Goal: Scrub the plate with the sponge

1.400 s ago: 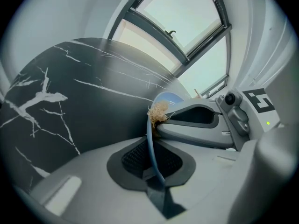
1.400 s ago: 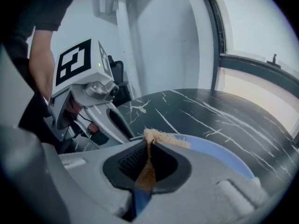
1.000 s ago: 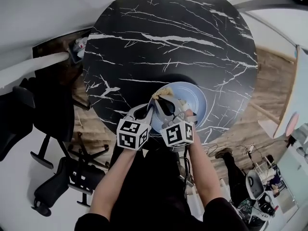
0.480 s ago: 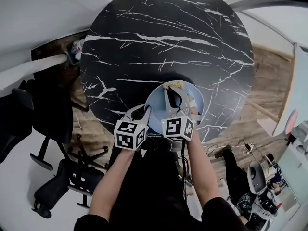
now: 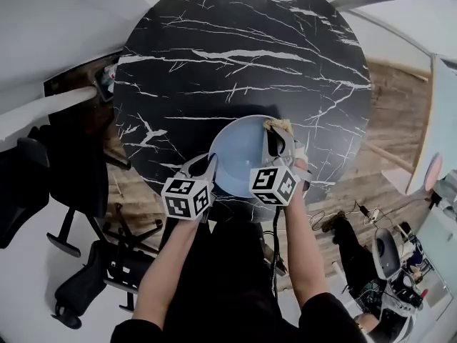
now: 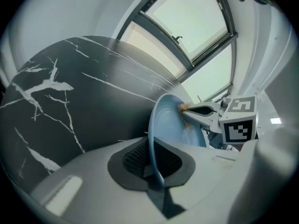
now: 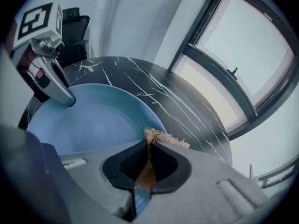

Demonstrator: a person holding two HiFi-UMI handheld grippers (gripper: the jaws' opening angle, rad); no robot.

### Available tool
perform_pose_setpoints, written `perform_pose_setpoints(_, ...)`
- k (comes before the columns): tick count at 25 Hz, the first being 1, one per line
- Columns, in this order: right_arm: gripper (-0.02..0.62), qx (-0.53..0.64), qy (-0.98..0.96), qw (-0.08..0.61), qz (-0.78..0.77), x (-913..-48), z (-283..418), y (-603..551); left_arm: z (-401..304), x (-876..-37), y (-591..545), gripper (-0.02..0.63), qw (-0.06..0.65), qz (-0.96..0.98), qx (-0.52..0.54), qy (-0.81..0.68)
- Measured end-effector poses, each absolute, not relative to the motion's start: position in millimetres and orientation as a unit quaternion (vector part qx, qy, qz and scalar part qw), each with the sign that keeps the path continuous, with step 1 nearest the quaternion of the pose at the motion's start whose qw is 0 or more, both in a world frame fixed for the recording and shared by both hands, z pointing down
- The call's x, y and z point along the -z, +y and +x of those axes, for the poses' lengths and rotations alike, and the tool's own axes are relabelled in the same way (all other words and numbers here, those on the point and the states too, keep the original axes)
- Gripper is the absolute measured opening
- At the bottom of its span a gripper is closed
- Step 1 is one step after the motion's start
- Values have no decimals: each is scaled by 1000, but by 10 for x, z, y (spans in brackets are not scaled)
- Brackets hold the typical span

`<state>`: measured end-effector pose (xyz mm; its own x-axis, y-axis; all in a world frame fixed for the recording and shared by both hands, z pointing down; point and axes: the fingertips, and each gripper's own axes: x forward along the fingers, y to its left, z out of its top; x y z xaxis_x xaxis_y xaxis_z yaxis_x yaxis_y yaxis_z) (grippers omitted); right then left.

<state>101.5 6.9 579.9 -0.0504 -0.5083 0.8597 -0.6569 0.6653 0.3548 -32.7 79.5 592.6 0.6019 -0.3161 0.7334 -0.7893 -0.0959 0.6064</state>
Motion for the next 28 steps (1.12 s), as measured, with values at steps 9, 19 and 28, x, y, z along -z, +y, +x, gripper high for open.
perform_pose_setpoints(9,23,-102,-685,621,368,-5885,1390,647,-334,-5930,844,12,554,701,-208,-398)
perform_pose_setpoints(19,23,-166,-665,663,301,-5925,1349,1348,-329,-5940,873,14,557,698,-204,-401)
perform_pose_setpoints(28,23,-248,-693,631,243,-5912,943,1825,-334,-5936,886,14,560,698,-202,-398)
